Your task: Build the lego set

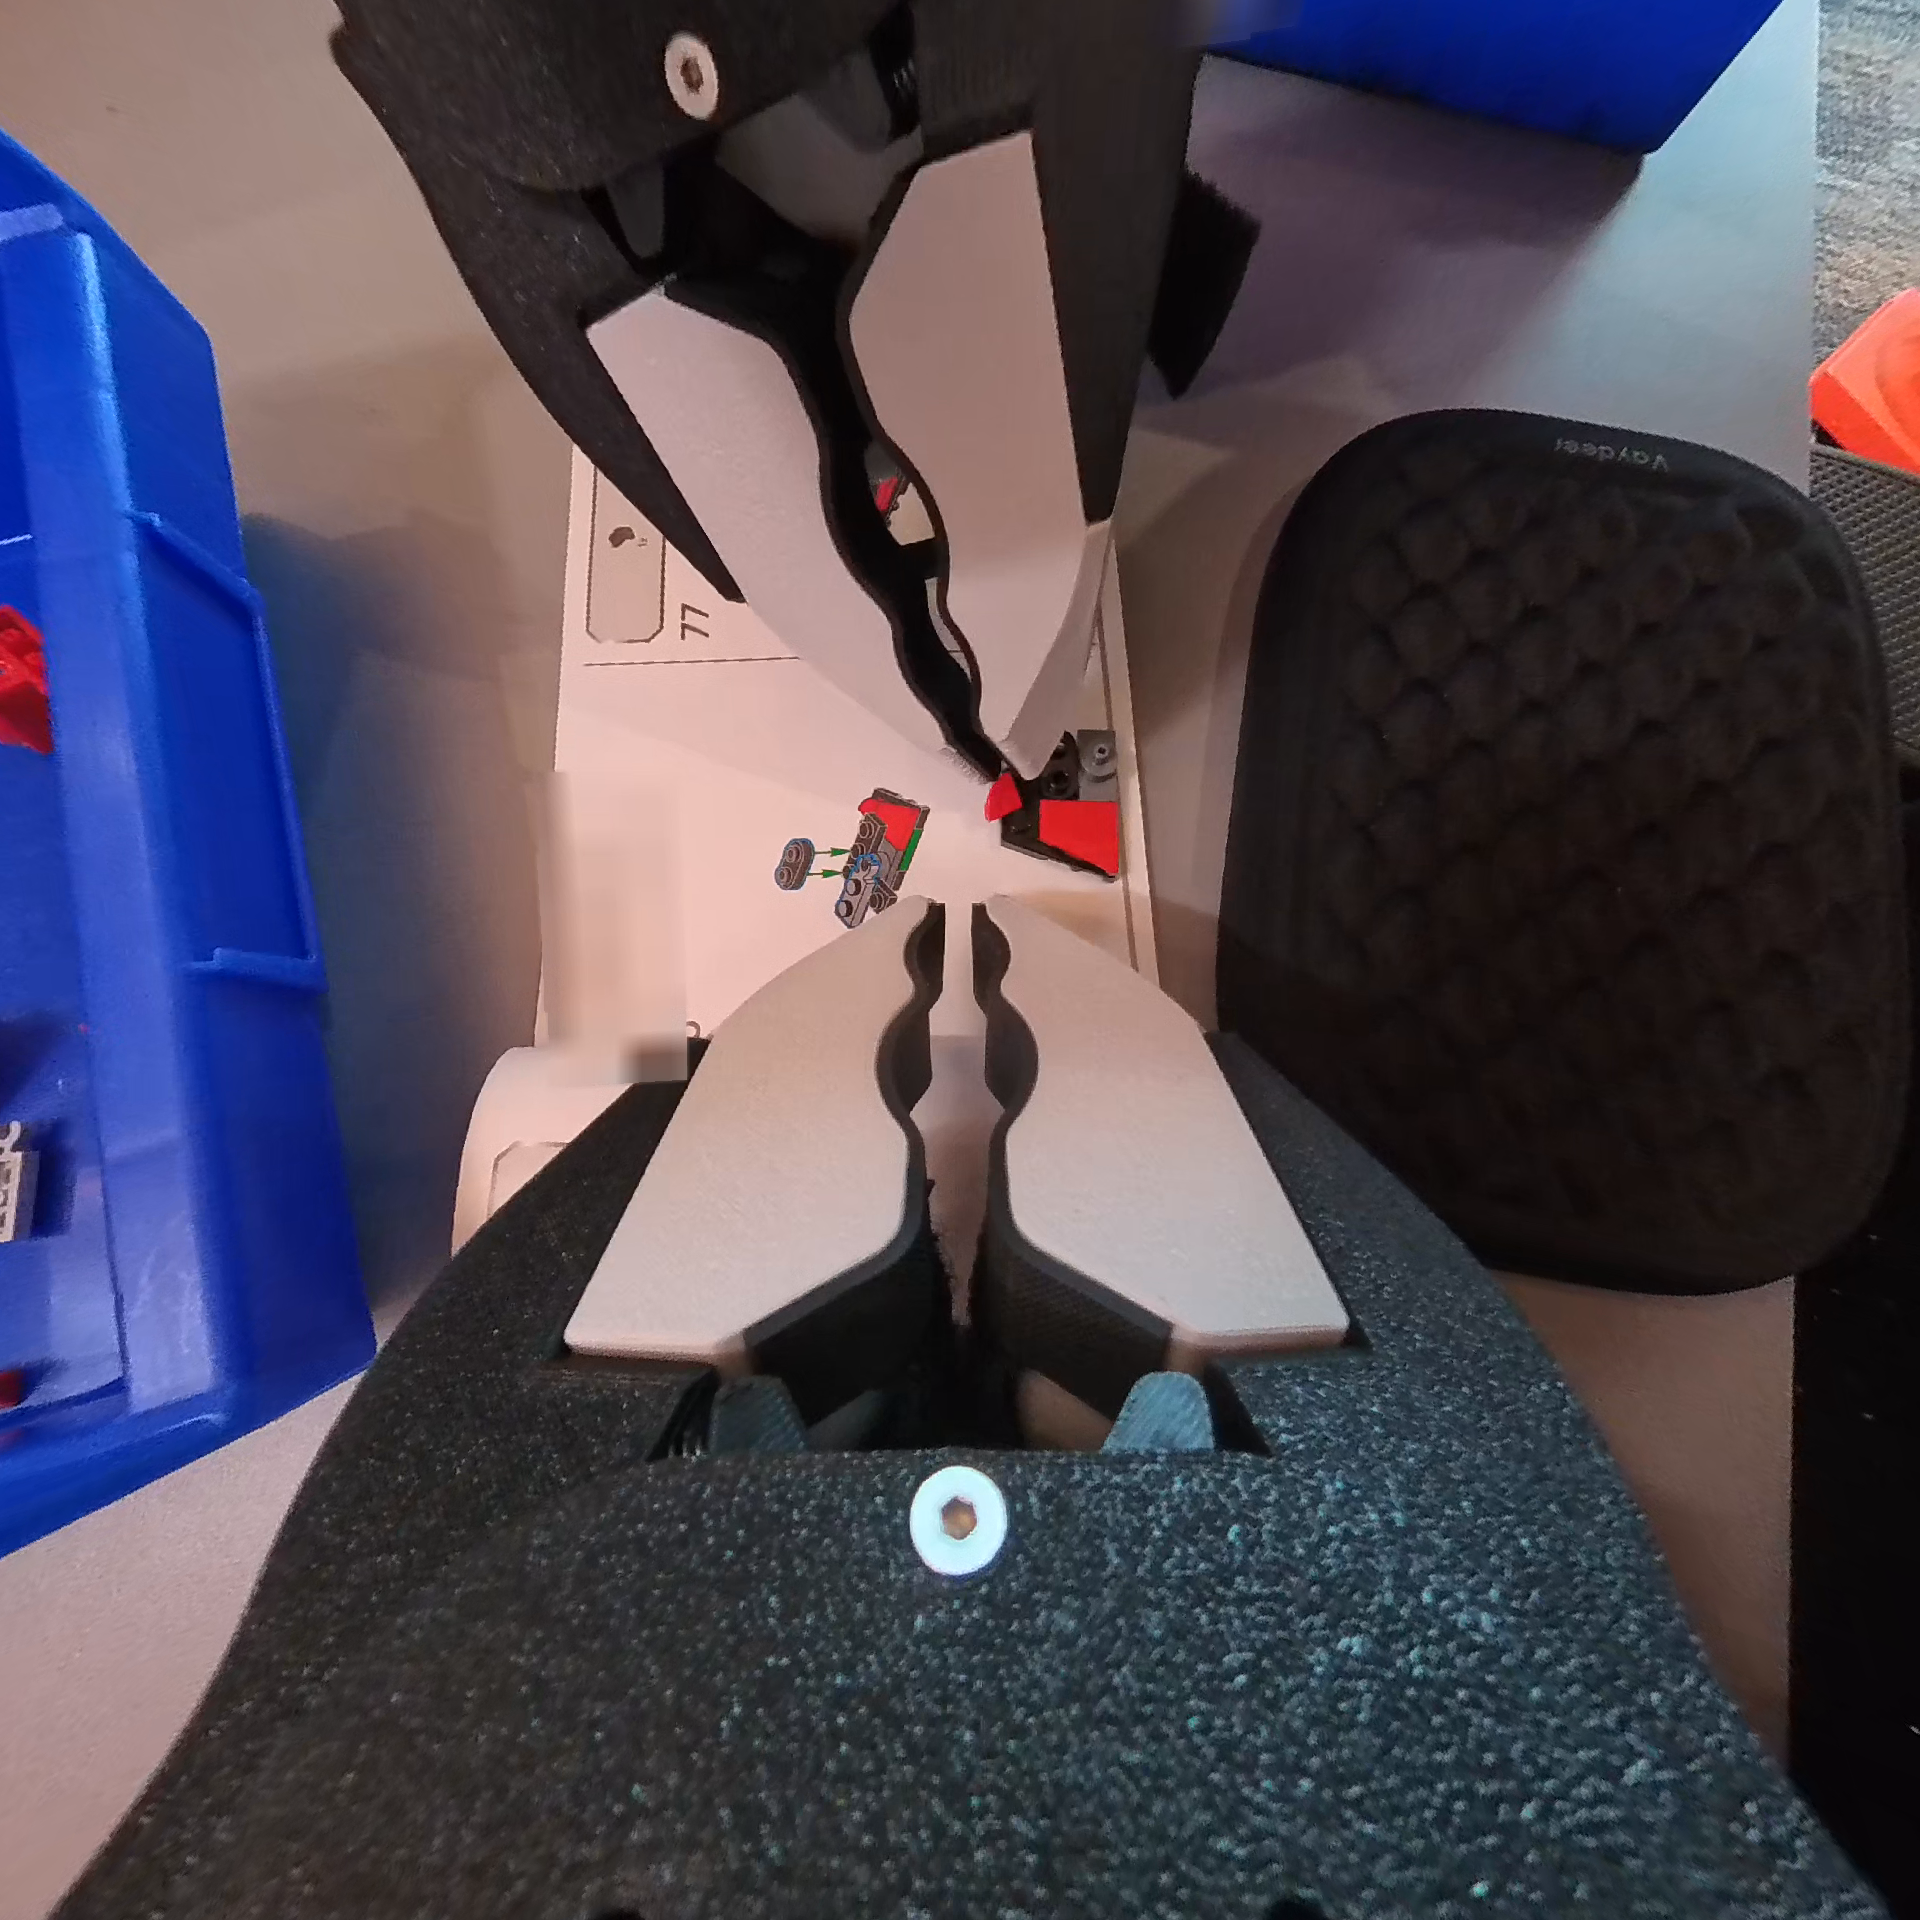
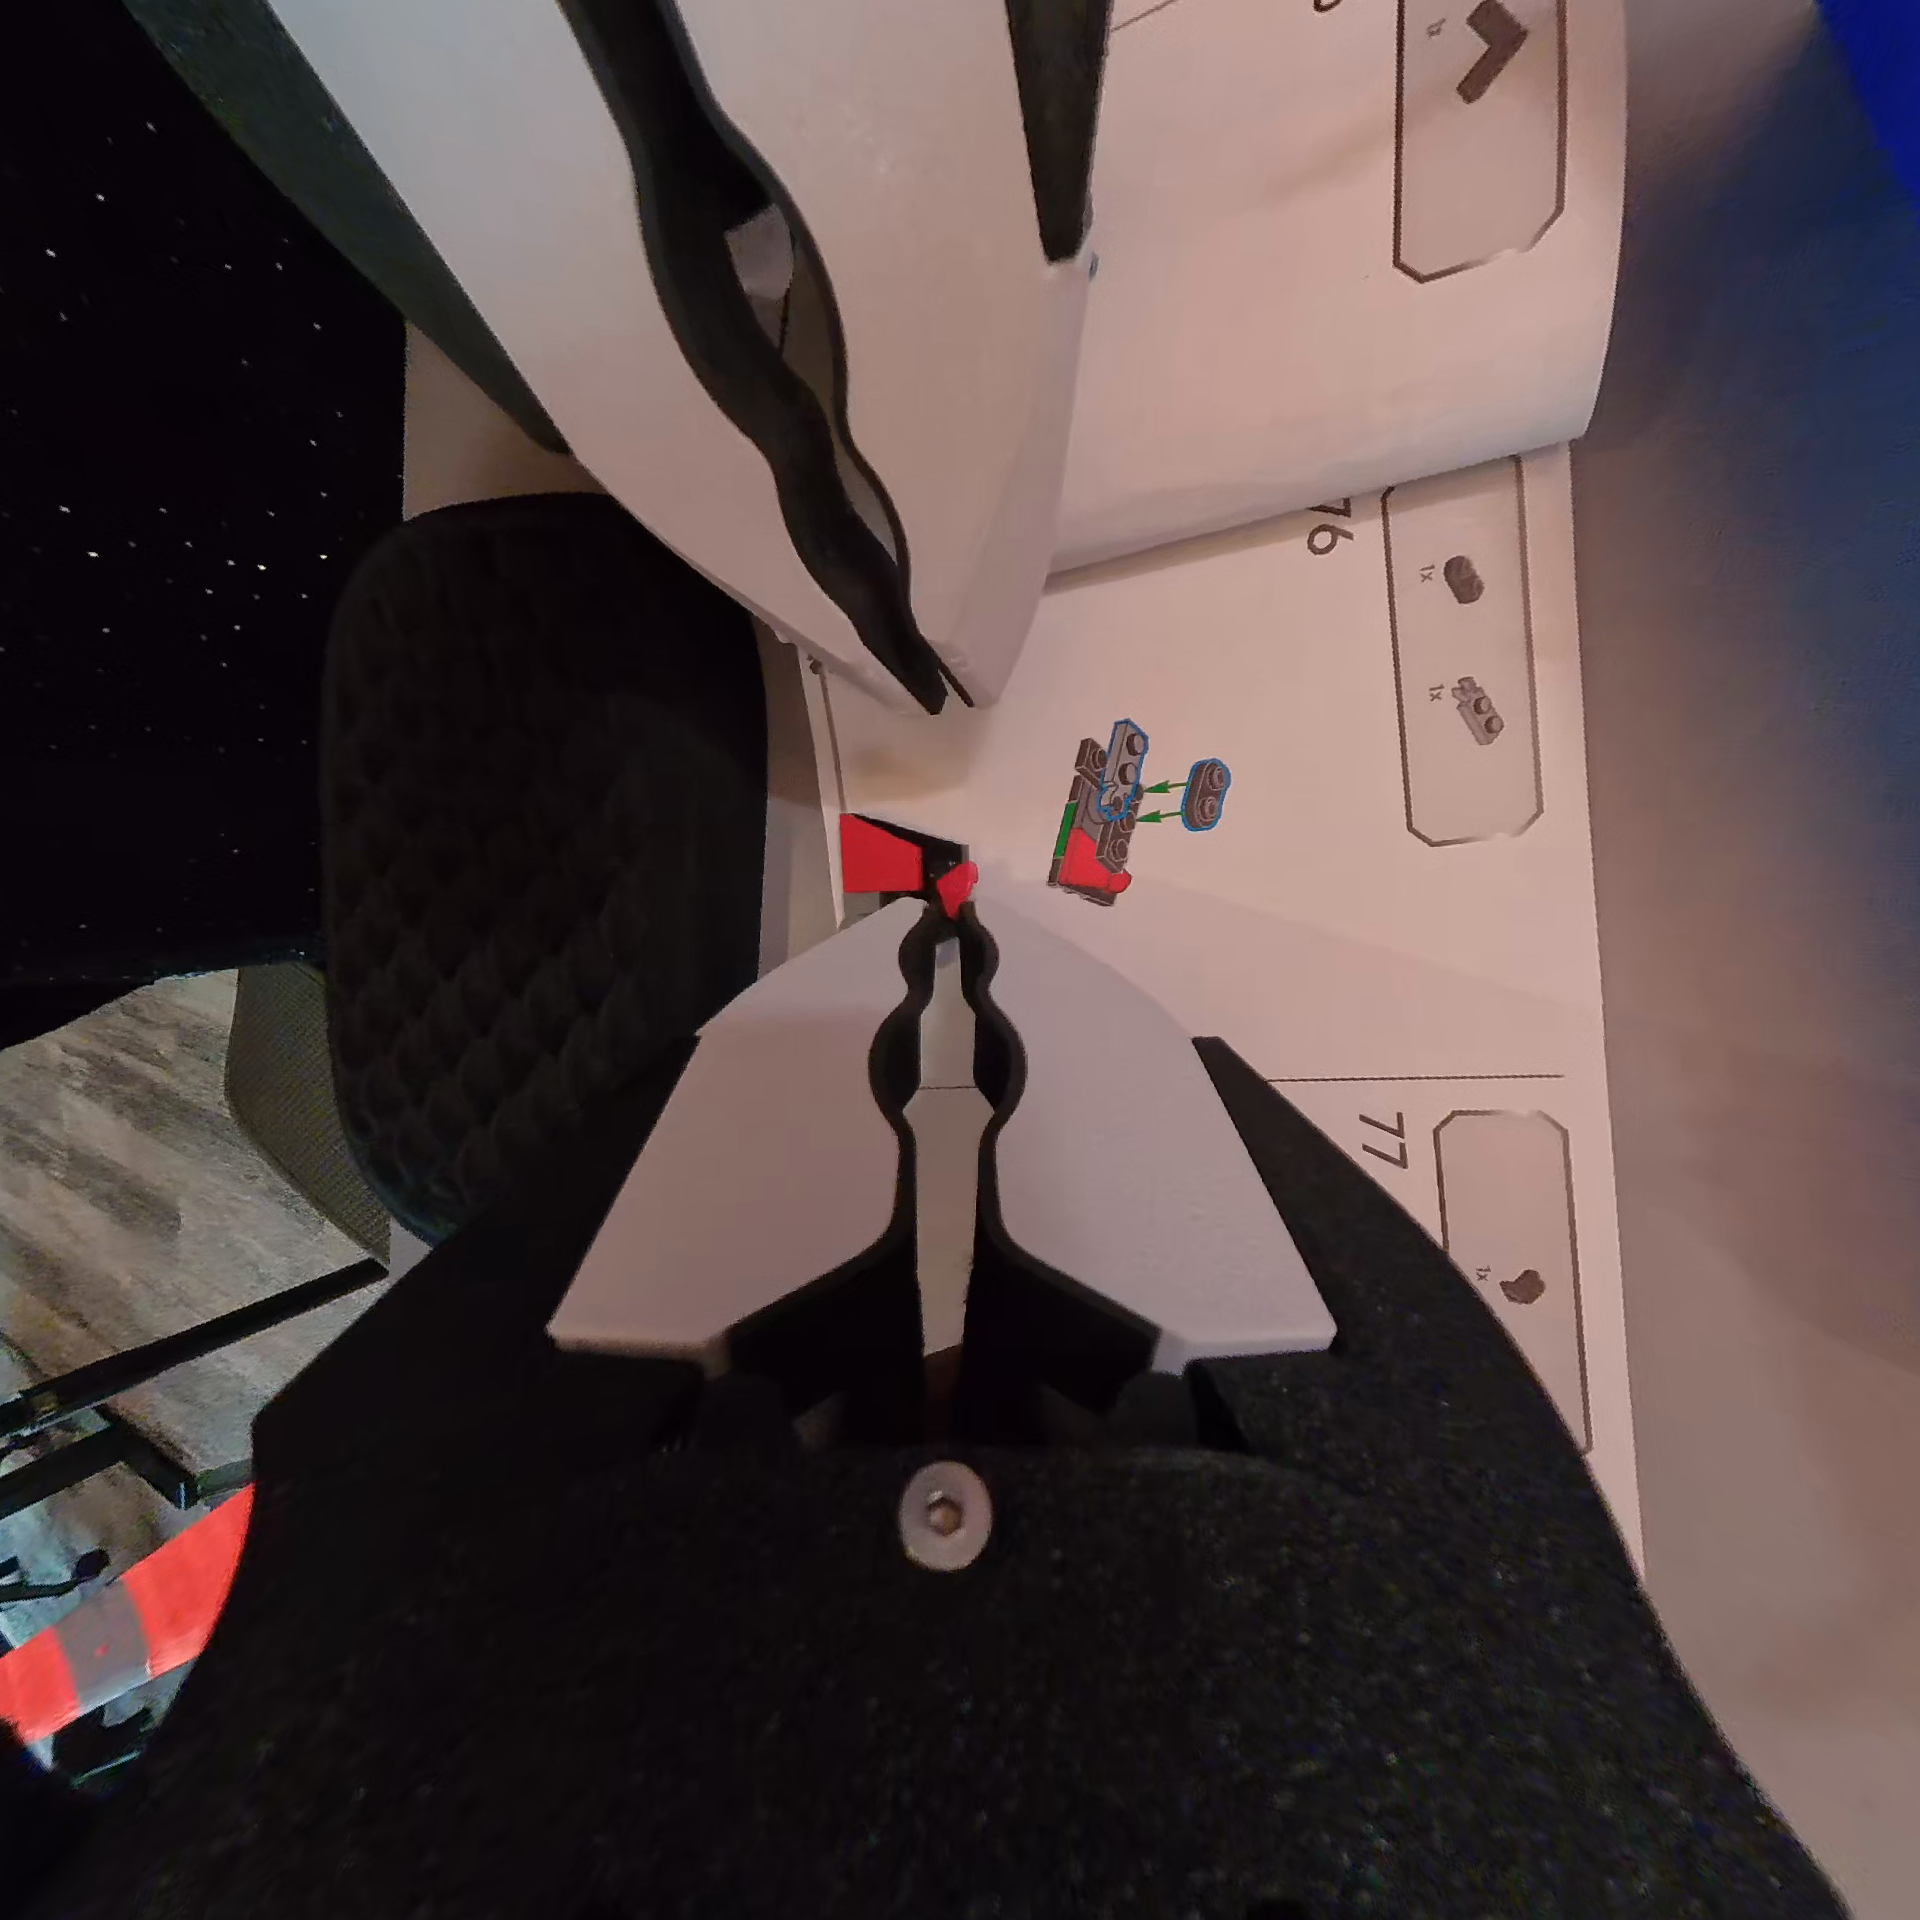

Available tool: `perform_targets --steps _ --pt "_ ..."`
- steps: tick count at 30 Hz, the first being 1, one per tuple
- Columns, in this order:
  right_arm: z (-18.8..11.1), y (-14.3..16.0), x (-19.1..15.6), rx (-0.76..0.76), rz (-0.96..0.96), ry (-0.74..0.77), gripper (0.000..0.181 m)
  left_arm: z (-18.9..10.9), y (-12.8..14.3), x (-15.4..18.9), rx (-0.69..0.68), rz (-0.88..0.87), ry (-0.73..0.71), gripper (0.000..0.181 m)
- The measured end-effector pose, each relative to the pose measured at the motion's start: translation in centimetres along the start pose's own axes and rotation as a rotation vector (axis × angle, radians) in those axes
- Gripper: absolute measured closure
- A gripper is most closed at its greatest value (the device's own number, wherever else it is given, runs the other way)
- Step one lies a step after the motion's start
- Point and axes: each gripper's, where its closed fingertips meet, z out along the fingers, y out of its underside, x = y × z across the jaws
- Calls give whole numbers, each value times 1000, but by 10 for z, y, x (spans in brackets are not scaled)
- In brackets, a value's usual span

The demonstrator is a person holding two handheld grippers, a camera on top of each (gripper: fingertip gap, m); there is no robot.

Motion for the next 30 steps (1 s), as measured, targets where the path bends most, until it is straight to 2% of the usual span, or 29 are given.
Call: perform_targets --steps 17,24,30 --pt "3 -1 5 -5 7 27 175 1 0 1 3 9 3 177" --pt "0 -4 2 -5 -96 83 181 -1 0 0 8 2 2 177" --pt "-7 -11 -8 14 -231 210 181 -5 0 -2 29 -23 0 177"
